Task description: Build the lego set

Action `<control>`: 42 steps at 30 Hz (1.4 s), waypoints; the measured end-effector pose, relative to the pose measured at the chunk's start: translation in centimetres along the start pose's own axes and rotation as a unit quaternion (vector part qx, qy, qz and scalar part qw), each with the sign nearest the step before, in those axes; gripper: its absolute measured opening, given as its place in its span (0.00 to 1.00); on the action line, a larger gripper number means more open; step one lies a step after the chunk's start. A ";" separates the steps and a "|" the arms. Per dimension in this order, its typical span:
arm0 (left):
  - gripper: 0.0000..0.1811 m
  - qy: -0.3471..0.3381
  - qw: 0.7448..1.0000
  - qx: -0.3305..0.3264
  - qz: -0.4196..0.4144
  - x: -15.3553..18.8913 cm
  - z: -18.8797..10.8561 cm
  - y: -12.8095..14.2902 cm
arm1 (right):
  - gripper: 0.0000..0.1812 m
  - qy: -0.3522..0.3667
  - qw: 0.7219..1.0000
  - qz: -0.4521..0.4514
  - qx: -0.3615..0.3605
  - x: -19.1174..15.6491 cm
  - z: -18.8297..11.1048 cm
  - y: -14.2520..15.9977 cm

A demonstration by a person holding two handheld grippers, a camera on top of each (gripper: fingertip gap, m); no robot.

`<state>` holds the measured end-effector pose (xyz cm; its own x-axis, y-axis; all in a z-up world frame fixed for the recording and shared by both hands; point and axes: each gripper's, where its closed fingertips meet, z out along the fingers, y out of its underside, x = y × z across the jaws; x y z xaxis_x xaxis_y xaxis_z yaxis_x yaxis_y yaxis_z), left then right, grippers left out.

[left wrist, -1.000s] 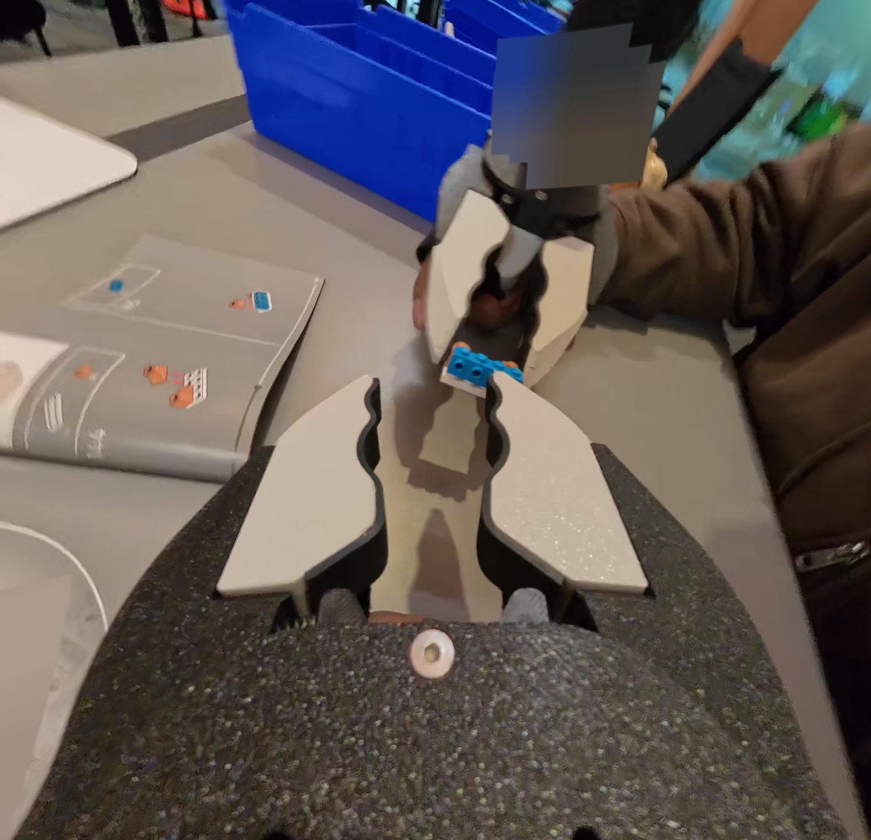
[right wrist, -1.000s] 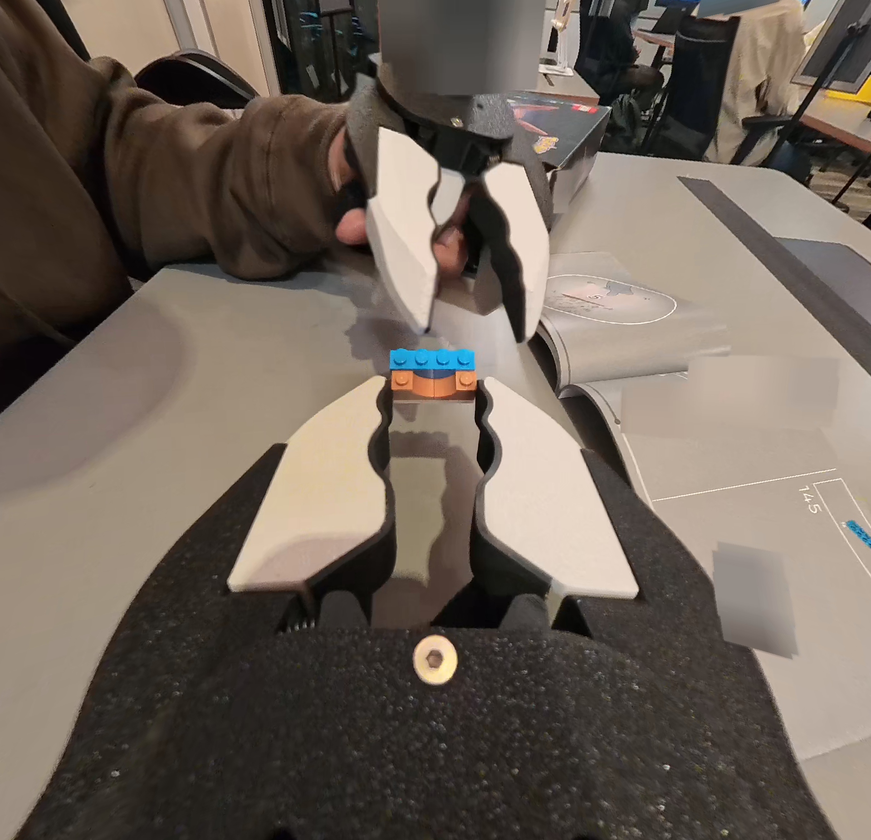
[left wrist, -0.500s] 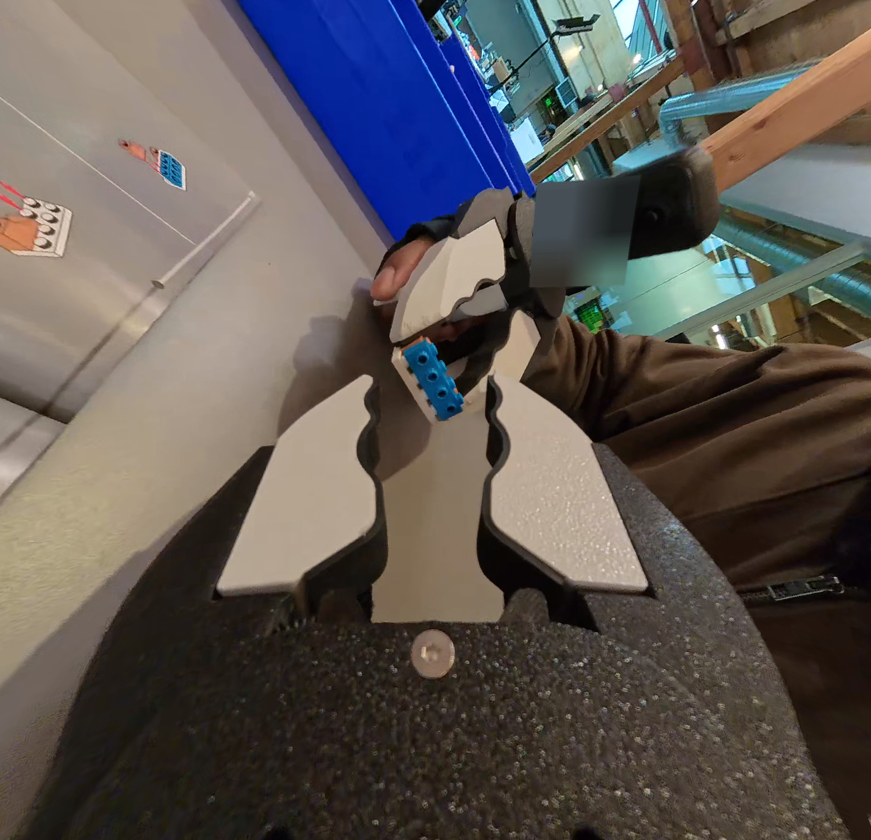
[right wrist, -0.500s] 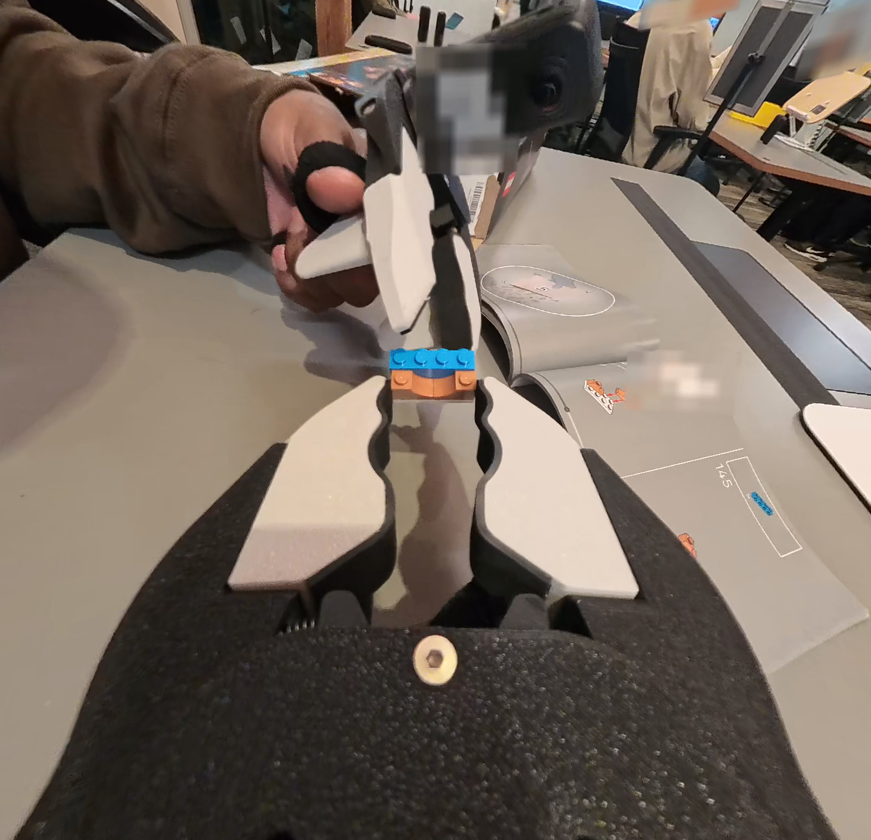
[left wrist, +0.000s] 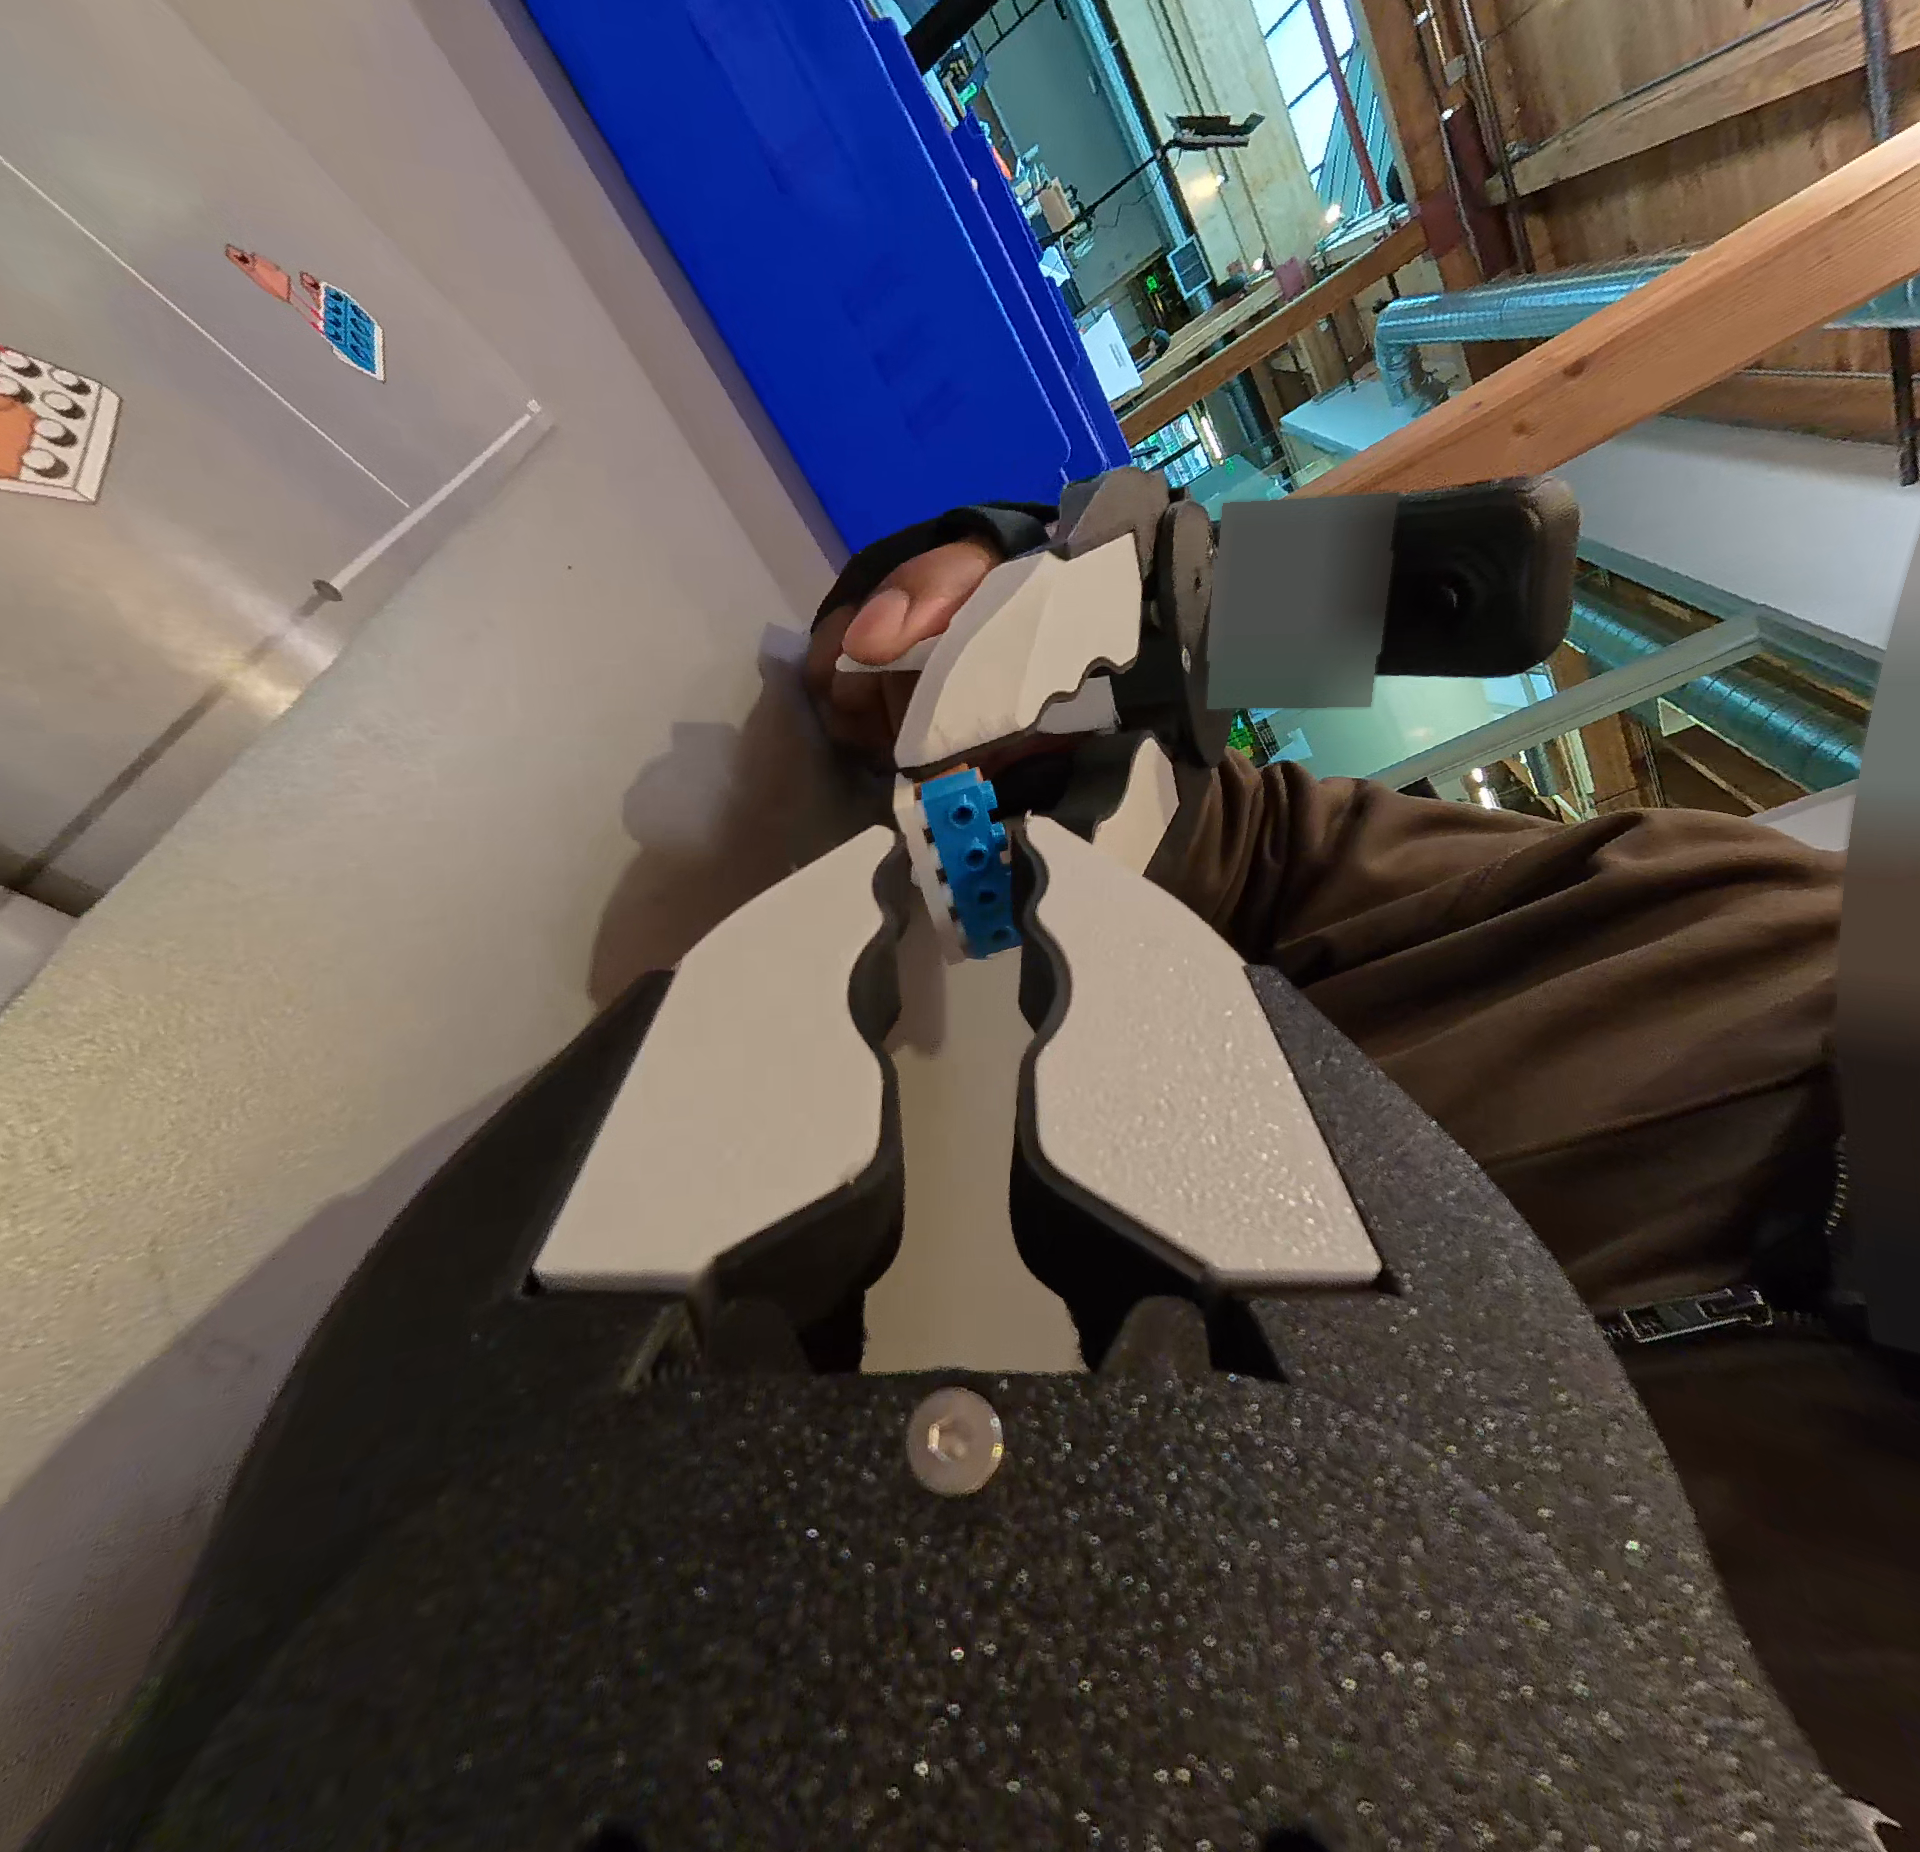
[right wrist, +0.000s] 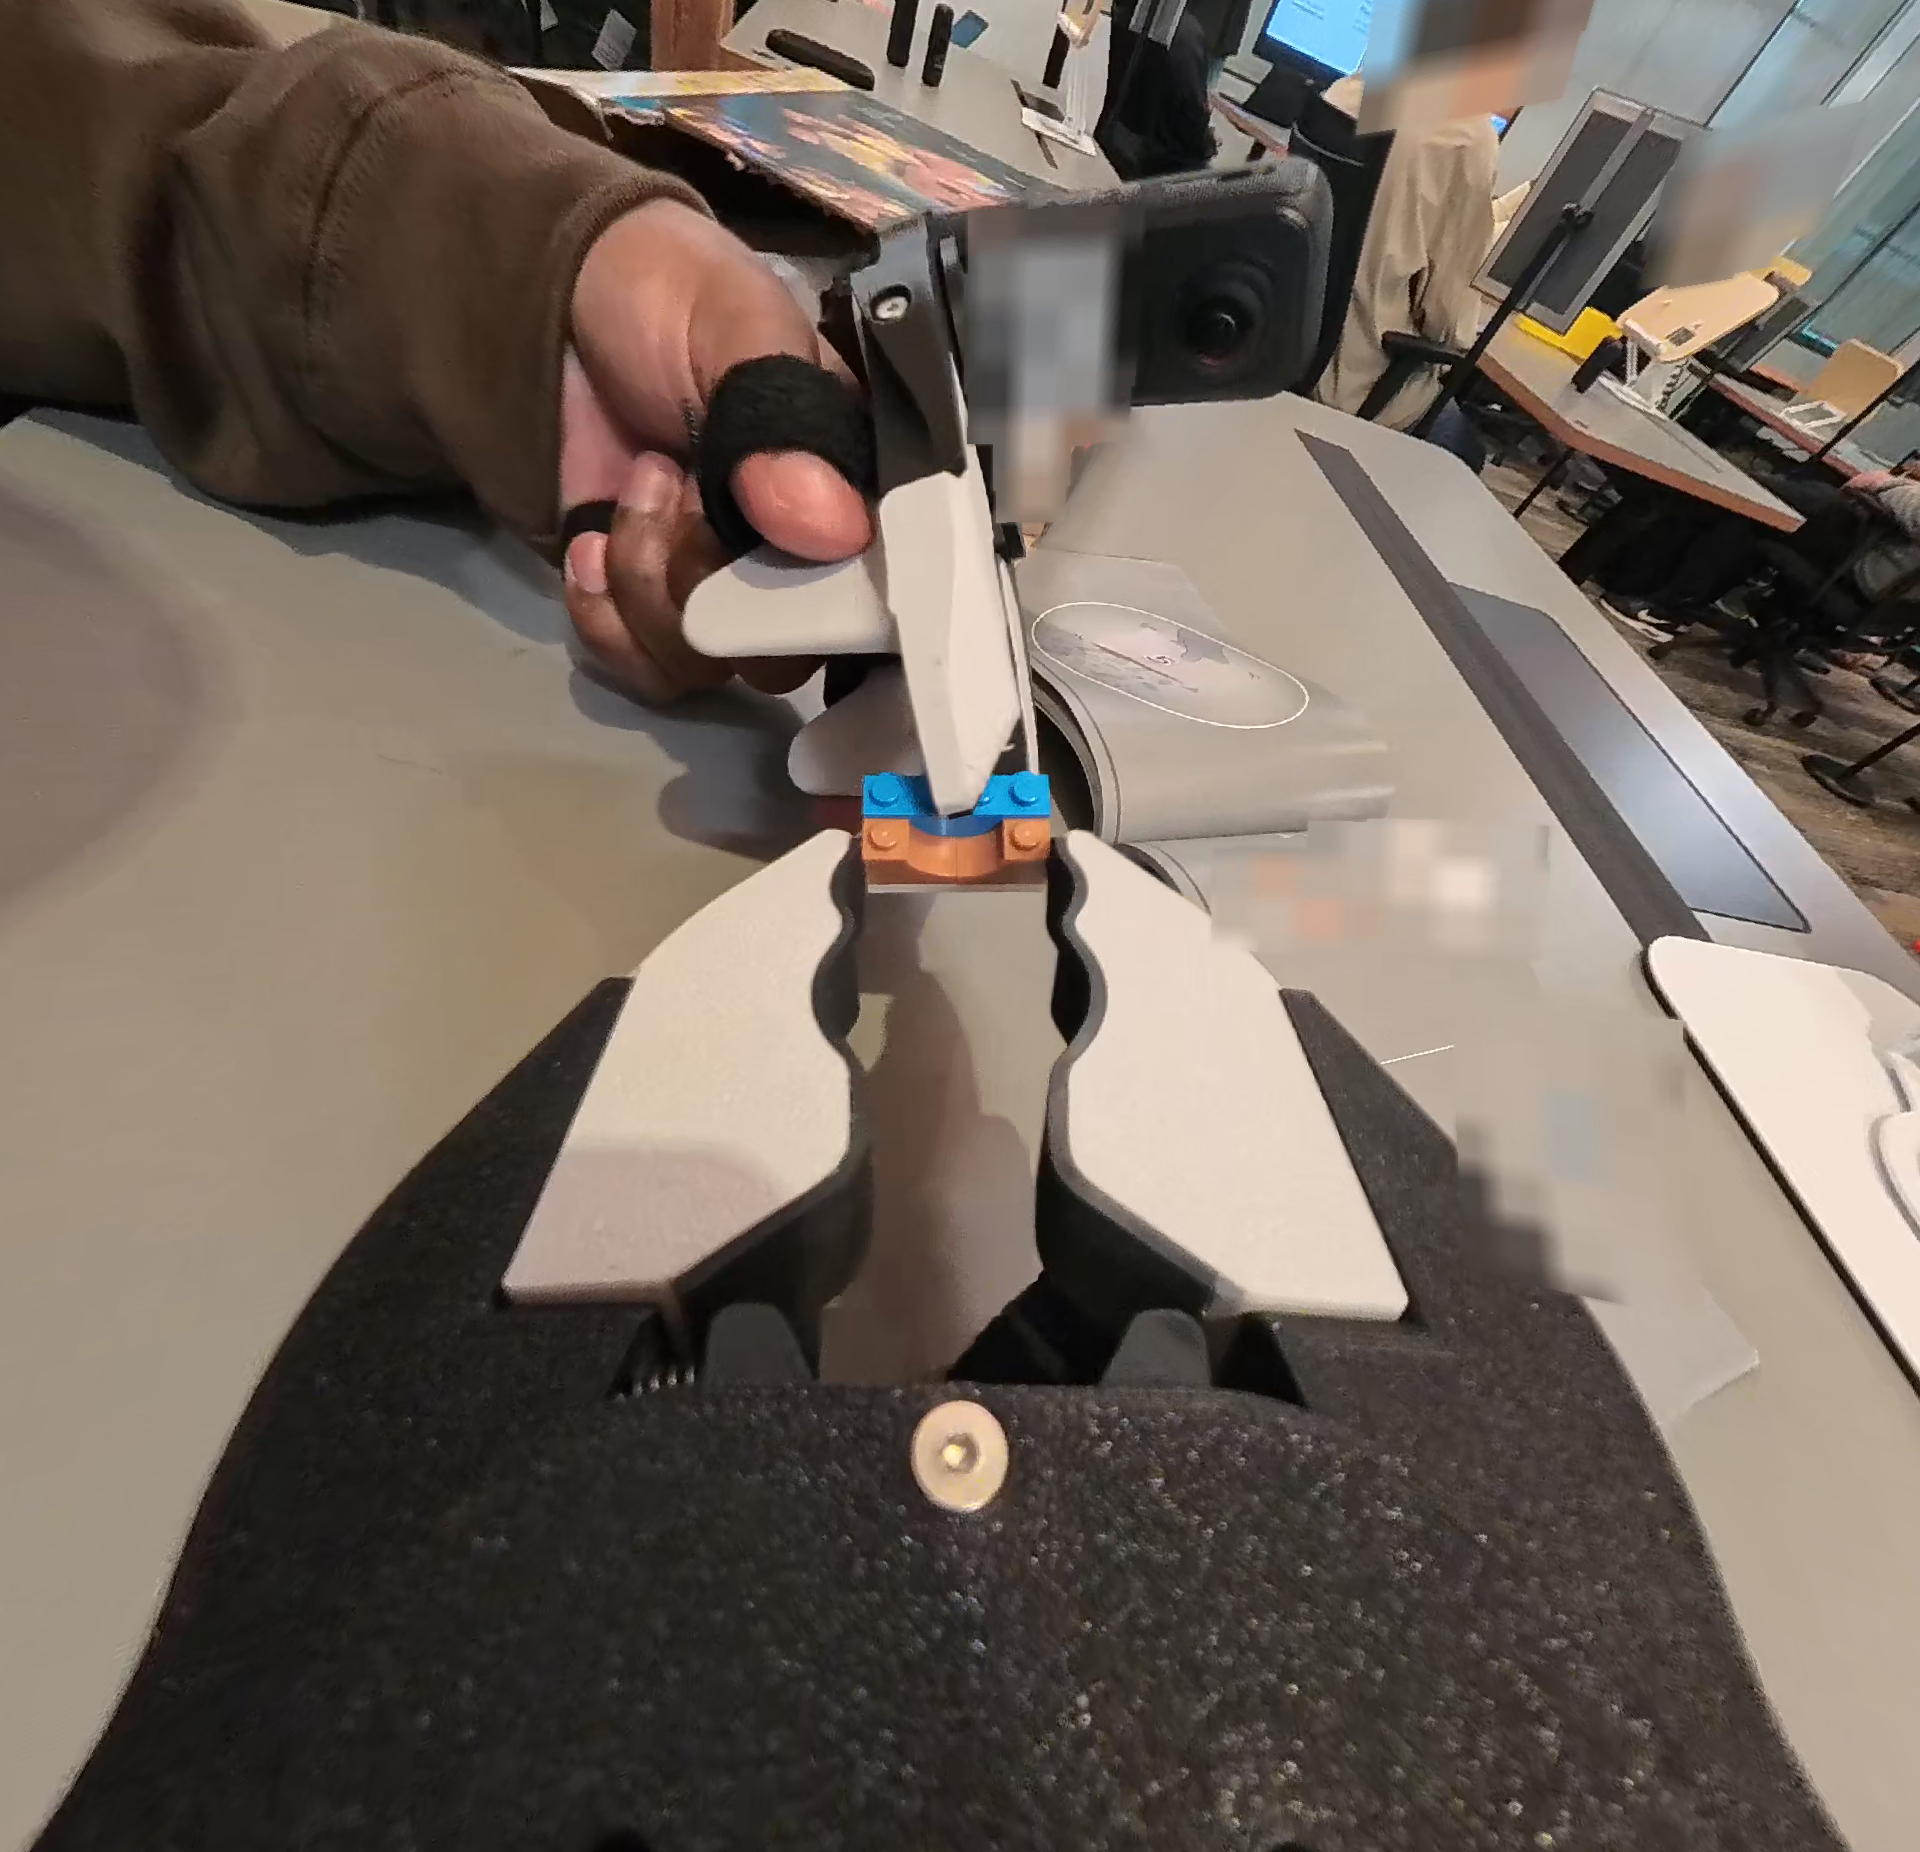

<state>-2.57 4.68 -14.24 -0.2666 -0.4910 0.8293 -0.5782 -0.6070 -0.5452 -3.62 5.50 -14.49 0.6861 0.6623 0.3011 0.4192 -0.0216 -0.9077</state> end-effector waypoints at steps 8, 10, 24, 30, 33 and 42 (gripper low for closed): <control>0.09 0.003 1.000 -0.001 0.025 0.3 0.0 0.1 | 0.18 0.009 1.000 -0.026 0.003 -0.2 -0.1 -0.3; 0.09 0.000 0.999 0.000 0.035 0.3 0.0 0.1 | 0.19 0.013 0.999 -0.033 0.004 -0.2 -0.1 -0.4; 0.09 0.056 0.998 0.030 0.028 1.4 -0.1 -0.8 | 0.21 0.041 0.998 -0.037 0.027 0.4 -0.3 -1.2; 0.09 0.072 0.997 0.036 0.015 1.6 0.0 -0.9 | 0.19 0.048 0.998 -0.040 0.030 0.4 -0.3 -1.3; 0.10 0.081 0.996 0.039 0.007 1.8 0.0 -1.0 | 0.19 0.041 0.998 -0.027 0.037 0.5 -0.5 -1.5; 0.16 0.084 0.996 0.038 -0.018 1.7 -0.2 -1.0 | 0.19 0.031 0.998 -0.002 0.056 0.4 -0.6 -2.1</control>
<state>-2.60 4.53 -12.26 -0.3760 -0.3603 0.8537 -0.5317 -0.6707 -0.5172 -3.85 5.30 -12.32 0.7209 0.6148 0.3199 0.3563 0.0672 -0.9320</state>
